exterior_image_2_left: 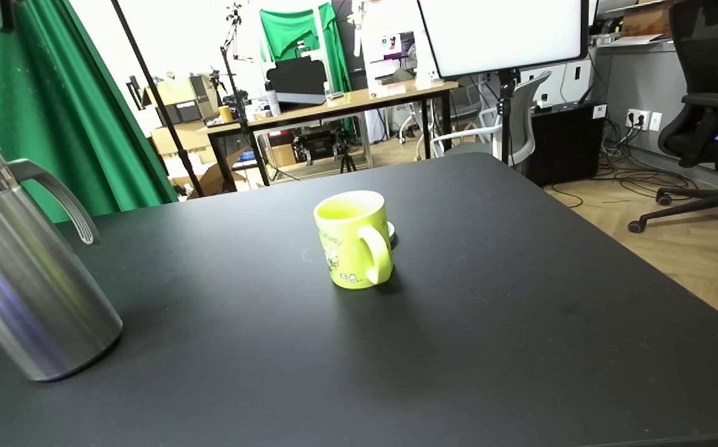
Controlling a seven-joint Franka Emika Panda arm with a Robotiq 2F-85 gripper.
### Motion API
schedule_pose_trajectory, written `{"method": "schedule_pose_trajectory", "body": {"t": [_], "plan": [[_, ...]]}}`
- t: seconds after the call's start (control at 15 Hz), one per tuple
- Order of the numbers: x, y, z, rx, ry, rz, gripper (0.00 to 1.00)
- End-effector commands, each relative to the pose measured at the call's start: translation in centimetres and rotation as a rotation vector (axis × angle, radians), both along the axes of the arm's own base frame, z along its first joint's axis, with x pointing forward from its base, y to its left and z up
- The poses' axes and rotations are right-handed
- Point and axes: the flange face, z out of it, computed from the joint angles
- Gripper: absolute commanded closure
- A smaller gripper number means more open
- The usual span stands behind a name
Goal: Use the object in the flask to clean it
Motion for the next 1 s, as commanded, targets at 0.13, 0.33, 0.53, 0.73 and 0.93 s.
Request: {"method": "schedule_pose_trajectory", "body": {"t": [0.13,0.33,0.53,0.73,0.93], "plan": [[0.0,0.0,0.0,0.000,0.001,0.000,0.00],[0.4,0.2,-0.2,-0.016,-0.008,-0.003,0.00],[1.3,0.8,-0.8,-0.017,-0.009,0.004,0.00],[2.0,1.9,-1.7,-0.020,-0.019,0.027,0.00],[2.4,3.1,-2.7,-0.033,-0.020,0.055,0.00]]}}
